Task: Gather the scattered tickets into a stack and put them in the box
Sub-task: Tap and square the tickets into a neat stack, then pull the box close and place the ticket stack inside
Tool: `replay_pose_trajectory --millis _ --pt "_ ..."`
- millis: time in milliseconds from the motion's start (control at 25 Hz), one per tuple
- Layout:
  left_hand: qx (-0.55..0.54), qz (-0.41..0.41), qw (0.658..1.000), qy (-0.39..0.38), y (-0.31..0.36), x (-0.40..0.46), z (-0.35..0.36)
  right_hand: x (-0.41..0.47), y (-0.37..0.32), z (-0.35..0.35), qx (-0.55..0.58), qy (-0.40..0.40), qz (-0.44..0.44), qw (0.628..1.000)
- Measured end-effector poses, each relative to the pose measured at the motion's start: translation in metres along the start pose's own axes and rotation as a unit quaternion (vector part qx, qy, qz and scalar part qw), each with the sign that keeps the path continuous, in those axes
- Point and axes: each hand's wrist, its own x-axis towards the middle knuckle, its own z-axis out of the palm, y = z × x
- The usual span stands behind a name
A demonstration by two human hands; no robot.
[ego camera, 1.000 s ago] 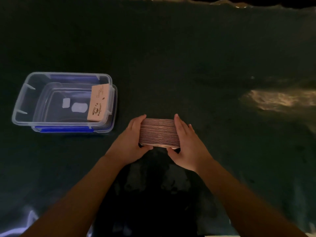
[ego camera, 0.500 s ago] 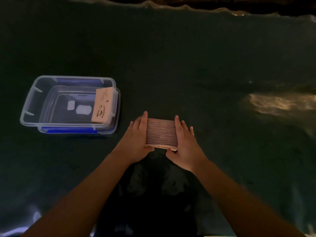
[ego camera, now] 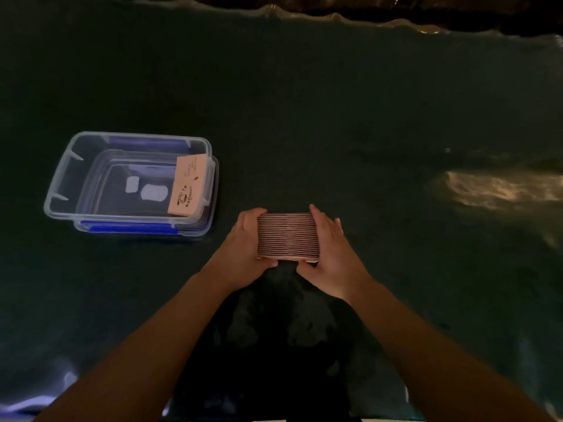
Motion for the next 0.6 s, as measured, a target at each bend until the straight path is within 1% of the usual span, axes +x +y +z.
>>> replay_pose_trajectory --millis 200,440,520,600 --pt "-0.007 -0.019 0.999 -0.033 -0.007 0.007 0.001 0.004 0.000 0.004 -0.005 -0.021 0.003 1.000" --pt "-0.049 -0.003 0.999 -0.004 -0.012 0.007 0.000 0.004 0.005 -0.006 -0.005 -0.013 -0.014 1.000" --pt "-0.075 -0.014 0.997 -0.012 -0.015 0.005 -0.006 0.007 0.004 -0.010 0.002 -0.029 -0.003 1.000" --pt "-0.098 -0.025 0.994 -0.028 -0.015 0.000 -0.014 0.007 0.004 -0.016 0.024 -0.065 0.029 0.997"
